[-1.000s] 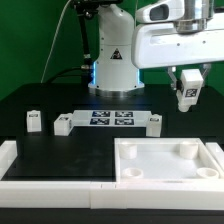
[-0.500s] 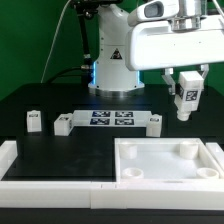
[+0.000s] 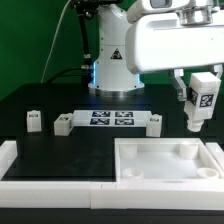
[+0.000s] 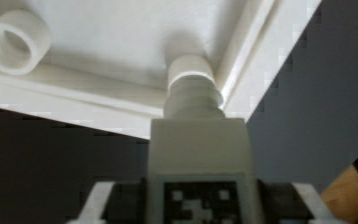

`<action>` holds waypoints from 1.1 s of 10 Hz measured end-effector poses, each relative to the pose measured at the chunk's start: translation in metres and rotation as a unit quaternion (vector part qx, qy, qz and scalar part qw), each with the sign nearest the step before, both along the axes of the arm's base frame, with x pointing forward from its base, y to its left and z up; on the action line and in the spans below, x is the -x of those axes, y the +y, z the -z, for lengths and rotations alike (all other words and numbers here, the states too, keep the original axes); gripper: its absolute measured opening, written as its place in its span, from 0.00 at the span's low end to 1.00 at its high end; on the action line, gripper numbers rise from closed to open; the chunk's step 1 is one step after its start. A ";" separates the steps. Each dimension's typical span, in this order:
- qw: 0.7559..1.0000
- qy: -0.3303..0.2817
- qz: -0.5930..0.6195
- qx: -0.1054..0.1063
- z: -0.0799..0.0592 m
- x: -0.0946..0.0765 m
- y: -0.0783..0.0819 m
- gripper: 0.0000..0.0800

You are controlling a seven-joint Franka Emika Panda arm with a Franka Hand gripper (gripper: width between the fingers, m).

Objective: Assemble one leg

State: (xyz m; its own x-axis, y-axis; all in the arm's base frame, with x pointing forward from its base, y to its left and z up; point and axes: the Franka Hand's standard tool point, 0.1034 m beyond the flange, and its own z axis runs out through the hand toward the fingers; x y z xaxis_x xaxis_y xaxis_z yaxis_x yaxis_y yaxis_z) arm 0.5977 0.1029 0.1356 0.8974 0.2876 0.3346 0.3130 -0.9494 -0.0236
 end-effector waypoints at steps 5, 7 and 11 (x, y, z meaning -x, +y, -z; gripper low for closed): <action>1.000 -0.004 -0.001 0.000 0.006 -0.003 -0.002 0.36; 1.000 -0.010 -0.003 -0.006 0.007 -0.023 0.011 0.36; 0.998 -0.055 -0.001 -0.009 0.020 -0.039 0.010 0.36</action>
Offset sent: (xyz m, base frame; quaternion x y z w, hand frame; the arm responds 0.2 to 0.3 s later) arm 0.0000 0.0000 0.0000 0.0000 0.0000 0.0000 1.0000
